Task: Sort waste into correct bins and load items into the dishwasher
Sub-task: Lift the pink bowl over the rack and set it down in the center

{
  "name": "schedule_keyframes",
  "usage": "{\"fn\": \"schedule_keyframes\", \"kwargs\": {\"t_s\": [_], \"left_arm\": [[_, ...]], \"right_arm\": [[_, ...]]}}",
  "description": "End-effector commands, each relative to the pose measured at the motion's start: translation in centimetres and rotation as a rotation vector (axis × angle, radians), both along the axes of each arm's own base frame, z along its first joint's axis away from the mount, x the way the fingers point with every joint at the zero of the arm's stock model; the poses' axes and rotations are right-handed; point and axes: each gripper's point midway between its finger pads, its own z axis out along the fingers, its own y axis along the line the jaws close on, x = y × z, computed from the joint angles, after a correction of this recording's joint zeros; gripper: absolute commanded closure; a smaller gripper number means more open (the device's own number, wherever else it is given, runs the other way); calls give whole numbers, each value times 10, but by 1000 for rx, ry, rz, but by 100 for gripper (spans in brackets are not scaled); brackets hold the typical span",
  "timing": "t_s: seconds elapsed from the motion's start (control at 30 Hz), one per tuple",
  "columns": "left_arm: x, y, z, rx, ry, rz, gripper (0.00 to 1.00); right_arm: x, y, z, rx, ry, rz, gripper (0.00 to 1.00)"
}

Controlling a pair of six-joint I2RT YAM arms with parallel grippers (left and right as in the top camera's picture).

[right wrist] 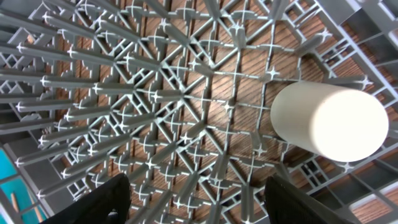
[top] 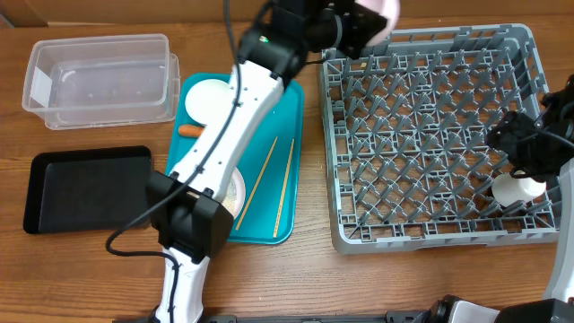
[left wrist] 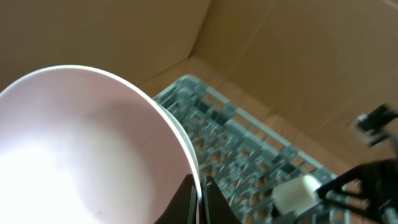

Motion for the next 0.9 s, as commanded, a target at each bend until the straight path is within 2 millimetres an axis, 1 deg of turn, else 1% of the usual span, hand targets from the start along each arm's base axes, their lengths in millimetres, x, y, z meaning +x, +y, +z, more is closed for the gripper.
{"fn": "schedule_keyframes", "kwargs": {"t_s": [0.0,0.13,0.23,0.3,0.37,0.7,0.77,0.83,0.87], "left_arm": [[-7,-28,-1,-39,39,24,96],[-12,-48,-5,-73,97,69,96],[-20,-59,-11,-87,147,47,96],[-26,-63,-12,-88,158,20,96],[-30,-65,-12,-90,163,1,96],[-30,-62,-24,-53,201,22,96],[-27,-57,-34,-18,219,65,96],[-25,-52,-52,48,232,109,96],[-30,-54,-66,87,246,93,96]], "right_arm": [[-2,4,5,4,-17,16,28],[-3,4,5,8,-14,16,28],[0,11,6,29,-32,64,28],[2,16,7,45,-46,95,28],[3,15,8,44,-49,94,28],[3,15,8,43,-51,95,28],[4,15,8,43,-51,95,28],[4,15,8,43,-52,94,28],[4,15,8,43,-52,95,28]]}}
